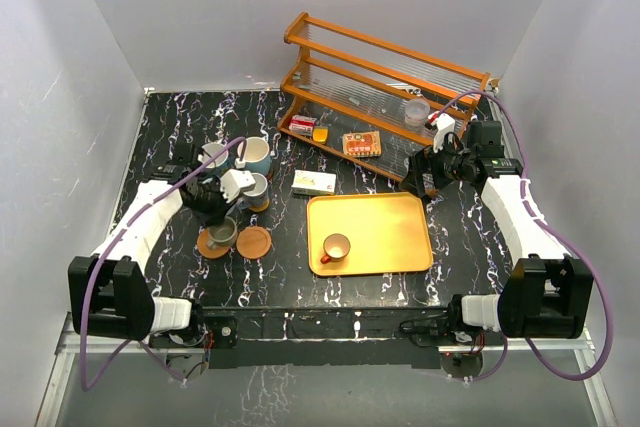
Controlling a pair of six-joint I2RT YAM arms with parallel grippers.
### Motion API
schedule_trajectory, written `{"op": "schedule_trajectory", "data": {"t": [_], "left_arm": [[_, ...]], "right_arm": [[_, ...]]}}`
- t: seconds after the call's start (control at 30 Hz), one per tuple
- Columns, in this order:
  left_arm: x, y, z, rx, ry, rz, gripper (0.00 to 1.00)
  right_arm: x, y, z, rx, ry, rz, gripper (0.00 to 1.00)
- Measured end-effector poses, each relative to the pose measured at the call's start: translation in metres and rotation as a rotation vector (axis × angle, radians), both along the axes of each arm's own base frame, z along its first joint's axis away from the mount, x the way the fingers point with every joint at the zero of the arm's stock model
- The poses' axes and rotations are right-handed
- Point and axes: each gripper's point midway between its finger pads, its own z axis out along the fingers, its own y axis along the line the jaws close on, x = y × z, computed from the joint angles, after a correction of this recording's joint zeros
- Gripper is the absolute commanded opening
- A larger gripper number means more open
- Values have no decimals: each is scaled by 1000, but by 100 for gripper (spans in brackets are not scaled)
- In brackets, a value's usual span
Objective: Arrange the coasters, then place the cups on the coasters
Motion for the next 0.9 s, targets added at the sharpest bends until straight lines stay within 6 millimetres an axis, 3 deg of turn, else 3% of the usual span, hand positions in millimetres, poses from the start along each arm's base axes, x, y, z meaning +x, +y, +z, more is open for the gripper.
{"op": "schedule_trajectory", "data": {"t": [0.23,0.9], "left_arm": [[-7,23,-20,6,17,6,0],[0,38,-41,-43,53,-46,0]], "right_arm": [[0,1,-1,5,5,5,98],[-3,1,-10,0,41,14,98]]}}
